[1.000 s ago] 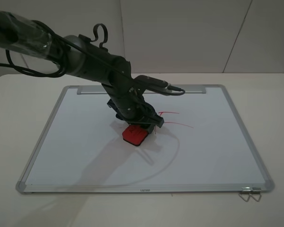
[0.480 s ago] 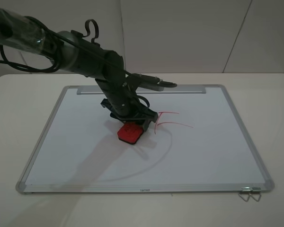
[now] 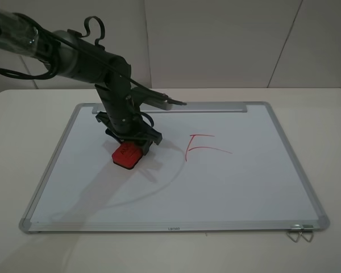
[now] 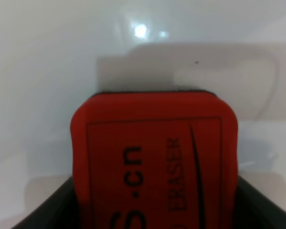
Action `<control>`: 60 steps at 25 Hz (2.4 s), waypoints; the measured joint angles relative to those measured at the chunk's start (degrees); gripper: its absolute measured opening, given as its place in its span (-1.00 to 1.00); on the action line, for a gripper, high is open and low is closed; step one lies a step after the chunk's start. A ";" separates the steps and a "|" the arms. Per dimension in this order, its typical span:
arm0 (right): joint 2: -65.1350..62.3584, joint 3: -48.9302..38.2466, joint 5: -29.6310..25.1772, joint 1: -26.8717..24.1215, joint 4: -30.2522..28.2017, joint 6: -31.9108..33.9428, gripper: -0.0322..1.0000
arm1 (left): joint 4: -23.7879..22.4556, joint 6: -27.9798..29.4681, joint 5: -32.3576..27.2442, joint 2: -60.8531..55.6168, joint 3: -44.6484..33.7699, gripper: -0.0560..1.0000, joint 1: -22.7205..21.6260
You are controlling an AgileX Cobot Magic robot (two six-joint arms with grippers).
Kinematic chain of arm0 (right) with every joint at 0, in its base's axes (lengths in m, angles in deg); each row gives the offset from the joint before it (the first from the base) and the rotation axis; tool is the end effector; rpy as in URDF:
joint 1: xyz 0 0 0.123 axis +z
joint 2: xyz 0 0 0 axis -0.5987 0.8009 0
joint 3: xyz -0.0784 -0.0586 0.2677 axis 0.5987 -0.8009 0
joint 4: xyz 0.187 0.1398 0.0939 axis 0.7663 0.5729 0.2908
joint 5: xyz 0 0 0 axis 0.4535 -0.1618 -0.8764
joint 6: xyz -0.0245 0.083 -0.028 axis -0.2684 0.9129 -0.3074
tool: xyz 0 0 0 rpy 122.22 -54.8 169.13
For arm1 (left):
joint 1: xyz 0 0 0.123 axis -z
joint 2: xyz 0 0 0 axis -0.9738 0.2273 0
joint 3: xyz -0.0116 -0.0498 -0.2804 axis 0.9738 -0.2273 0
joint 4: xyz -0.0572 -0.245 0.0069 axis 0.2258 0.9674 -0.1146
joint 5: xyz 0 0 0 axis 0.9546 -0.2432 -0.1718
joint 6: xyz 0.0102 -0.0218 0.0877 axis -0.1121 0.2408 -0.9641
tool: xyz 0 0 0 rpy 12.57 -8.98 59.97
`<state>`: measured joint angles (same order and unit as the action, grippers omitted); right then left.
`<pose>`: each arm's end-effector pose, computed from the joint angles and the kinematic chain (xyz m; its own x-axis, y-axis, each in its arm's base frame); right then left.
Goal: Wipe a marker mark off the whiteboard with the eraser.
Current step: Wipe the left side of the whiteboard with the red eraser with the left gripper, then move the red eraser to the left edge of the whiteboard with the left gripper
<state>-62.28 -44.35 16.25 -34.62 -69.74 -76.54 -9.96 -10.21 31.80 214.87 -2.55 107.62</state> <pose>-0.0073 -0.0049 0.2826 -0.4317 0.0515 -0.9005 0.0379 0.9985 0.0389 0.3505 -0.2086 0.0751 -0.8837 0.4548 -0.1104 0.4582 0.8888 -0.0068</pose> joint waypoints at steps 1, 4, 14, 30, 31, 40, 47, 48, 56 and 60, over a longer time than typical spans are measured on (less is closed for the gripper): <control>0.00 0.00 0.00 0.00 0.00 0.00 0.47 | 0.00 0.12 -0.17 0.00 -0.12 0.19 -0.36; 0.00 0.00 0.00 0.00 0.00 0.00 0.47 | 0.00 0.34 0.03 -0.51 -1.31 0.19 -1.38; 0.00 0.00 0.00 0.00 0.00 0.00 0.47 | 0.00 0.58 1.76 -1.31 -3.22 0.19 -1.70; 0.00 0.00 0.00 0.00 0.00 0.00 0.47 | 5.89 -9.22 1.92 -2.42 -3.82 0.19 8.43; 0.00 0.00 0.00 0.00 0.00 0.00 0.47 | 7.20 -8.73 1.61 -3.00 -4.21 0.19 8.73; 0.00 0.00 0.00 0.00 0.00 0.00 0.47 | 12.75 -3.02 -0.93 -11.58 -15.64 0.19 7.20; 0.00 0.00 0.00 0.00 0.00 0.00 0.47 | 7.41 8.48 7.40 -20.64 -30.75 0.19 0.38; 0.00 0.00 0.00 0.00 0.00 0.00 0.47 | 6.38 10.19 8.15 -21.73 -32.42 0.19 -0.75; 0.00 0.00 0.00 0.00 0.00 0.00 0.47 | 0.00 18.09 11.96 -25.17 -37.30 0.19 -6.83; 0.00 0.00 0.00 0.00 0.00 0.00 0.47 | -0.68 19.32 14.22 -25.17 -37.30 0.19 -7.25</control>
<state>-62.28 -44.35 16.25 -34.62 -69.74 -76.54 -10.64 9.12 46.02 189.70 -39.85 100.37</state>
